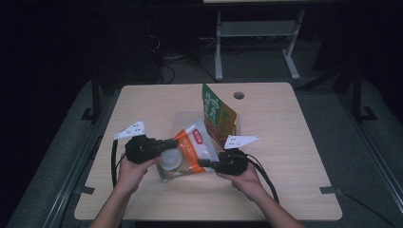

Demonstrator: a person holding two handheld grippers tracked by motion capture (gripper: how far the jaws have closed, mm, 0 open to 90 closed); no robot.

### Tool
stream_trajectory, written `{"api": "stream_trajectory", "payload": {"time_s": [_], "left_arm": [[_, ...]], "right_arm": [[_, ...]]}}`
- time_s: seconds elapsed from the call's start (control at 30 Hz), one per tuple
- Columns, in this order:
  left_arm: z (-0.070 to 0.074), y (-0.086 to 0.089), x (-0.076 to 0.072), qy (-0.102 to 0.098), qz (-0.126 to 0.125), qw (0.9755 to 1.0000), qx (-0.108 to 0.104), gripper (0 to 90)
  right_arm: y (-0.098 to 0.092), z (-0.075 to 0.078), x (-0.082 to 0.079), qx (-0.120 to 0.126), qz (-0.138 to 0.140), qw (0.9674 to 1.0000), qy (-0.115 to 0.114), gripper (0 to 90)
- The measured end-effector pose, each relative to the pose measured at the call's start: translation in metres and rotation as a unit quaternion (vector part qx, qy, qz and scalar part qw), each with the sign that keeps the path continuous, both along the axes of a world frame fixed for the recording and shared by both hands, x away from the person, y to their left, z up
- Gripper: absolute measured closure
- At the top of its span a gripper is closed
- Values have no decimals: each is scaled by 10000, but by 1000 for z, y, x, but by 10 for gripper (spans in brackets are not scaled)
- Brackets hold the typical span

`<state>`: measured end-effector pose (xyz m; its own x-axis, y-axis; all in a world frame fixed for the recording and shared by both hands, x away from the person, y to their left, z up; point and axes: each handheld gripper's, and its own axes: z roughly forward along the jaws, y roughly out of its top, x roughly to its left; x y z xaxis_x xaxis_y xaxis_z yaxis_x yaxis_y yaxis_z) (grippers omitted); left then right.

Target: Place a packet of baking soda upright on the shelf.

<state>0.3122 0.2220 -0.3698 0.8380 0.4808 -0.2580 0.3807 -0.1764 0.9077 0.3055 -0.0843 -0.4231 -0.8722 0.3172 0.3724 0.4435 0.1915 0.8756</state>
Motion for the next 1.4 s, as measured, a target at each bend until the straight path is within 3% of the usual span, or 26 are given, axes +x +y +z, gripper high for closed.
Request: {"api": "stream_trajectory", "payload": {"time_s": [0.23,0.53,0.63,0.8,0.97,1.17,1.4], "left_arm": [[-8,-3,-4,-2,-75,9998,178,899],[-22,-10,-9,137,-258,9990,351,897],[-26,-14,-10,157,-322,9984,441,895],[-29,-15,-8,190,-337,9985,397,891],[-30,-17,-8,160,-343,9977,563,863],[-25,-15,-8,63,-165,9965,822,651],[-26,-1,-18,-9,-38,9955,944,393]], "right_arm": [[-5,9,-2,-65,181,9995,-250,899],[-11,30,-1,-167,149,9981,-577,900],[-9,35,-2,-286,196,9972,-668,900],[-5,42,-6,-392,318,9947,-900,900],[-5,51,-7,-438,369,9927,-1065,900],[-5,54,-10,-305,420,9931,-1054,900],[-13,63,-11,-143,268,9936,-1084,900]]}}
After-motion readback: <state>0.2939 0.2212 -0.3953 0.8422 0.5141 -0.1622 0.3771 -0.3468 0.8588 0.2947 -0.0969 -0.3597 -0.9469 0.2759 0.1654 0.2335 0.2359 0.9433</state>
